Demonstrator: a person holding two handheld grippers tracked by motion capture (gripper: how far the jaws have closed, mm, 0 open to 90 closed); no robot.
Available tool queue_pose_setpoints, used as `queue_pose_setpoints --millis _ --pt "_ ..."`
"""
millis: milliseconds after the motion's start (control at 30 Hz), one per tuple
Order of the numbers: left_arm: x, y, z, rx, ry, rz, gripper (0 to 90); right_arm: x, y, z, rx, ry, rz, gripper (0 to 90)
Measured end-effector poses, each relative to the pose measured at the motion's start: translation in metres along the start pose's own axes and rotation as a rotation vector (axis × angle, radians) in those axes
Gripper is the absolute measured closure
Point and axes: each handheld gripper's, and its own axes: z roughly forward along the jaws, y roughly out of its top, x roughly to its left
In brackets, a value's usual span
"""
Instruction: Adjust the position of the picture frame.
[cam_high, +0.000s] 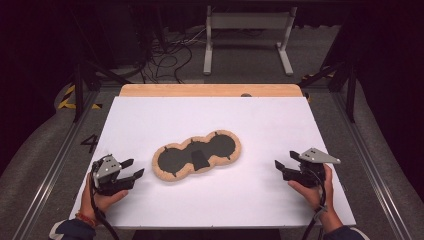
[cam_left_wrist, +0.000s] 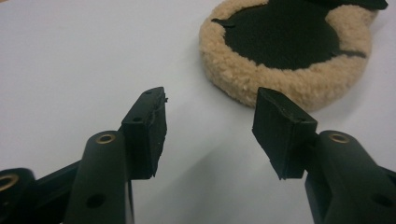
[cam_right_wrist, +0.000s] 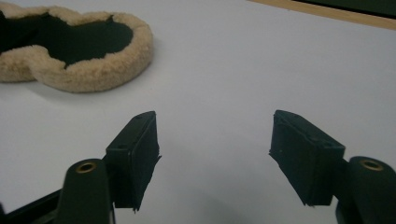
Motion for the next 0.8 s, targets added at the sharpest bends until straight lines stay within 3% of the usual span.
queue_pose_setpoints --millis 167,267,467,533,667,800 --pt "0.003 0.012 0.014 0.007 -0.019 -0.007 64.4 0.008 0.024 0.028 -0.011 0.051 0.056 41.4" --pt "0.004 0.017 0.020 0.011 -0.030 -0.034 71.6 0.019 0.036 0.049 0.007 0.075 0.068 44.9" --pt "0.007 0.016 0.025 0.053 -0.033 -0.035 83.0 0.040 0.044 0.080 0.057 0.113 0.025 61.5" --pt "0.008 0.015 0.025 0.055 -0.026 -0.044 85.0 0.041 0.045 0.084 0.058 0.113 0.023 62.3" --pt "0.008 0.014 0.028 0.084 -0.034 -0.040 87.1 0.045 0.048 0.095 0.048 0.142 0.070 62.3" --pt "0.008 0.015 0.033 0.106 -0.034 -0.048 85.7 0.052 0.051 0.104 0.058 0.119 0.062 58.6"
